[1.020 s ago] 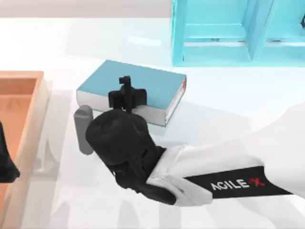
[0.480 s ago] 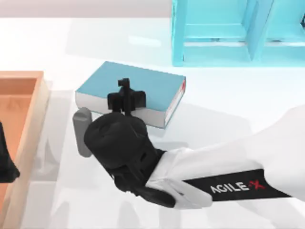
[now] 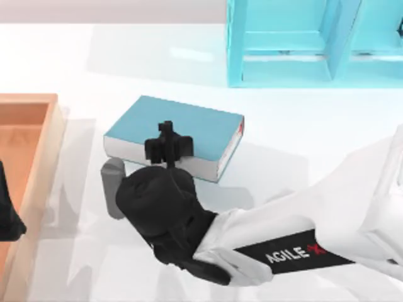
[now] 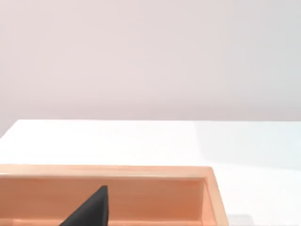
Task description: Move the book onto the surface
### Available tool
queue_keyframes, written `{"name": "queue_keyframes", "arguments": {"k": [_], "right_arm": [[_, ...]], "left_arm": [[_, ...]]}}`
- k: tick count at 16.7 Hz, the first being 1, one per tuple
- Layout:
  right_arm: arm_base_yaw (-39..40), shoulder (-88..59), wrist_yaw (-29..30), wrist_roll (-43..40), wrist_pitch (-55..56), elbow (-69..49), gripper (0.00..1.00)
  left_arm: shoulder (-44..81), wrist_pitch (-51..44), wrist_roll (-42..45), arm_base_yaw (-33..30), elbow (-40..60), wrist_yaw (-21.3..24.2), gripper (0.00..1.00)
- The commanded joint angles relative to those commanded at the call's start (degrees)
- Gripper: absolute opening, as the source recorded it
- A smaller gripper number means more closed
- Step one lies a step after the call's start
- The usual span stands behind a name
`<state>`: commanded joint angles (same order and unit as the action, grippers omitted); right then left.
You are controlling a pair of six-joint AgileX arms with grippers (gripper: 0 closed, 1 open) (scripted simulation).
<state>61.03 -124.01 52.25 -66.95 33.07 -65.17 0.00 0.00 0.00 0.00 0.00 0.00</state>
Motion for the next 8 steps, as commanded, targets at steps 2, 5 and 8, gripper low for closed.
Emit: {"name": "queue_keyframes", "arguments": {"k": [2,5,8], "right_arm": [[0.0,0.0,0.0,0.0,0.0,0.0,0.00],[0.0,0.0,0.0,0.0,0.0,0.0,0.23],[0.0,0.0,0.0,0.0,0.0,0.0,0.45]], "left_arm": [[0.0,0.0,0.0,0.0,0.0,0.0,1.00],[0.0,0.0,0.0,0.0,0.0,0.0,1.00],[0.0,0.0,0.0,0.0,0.0,0.0,1.00]]}}
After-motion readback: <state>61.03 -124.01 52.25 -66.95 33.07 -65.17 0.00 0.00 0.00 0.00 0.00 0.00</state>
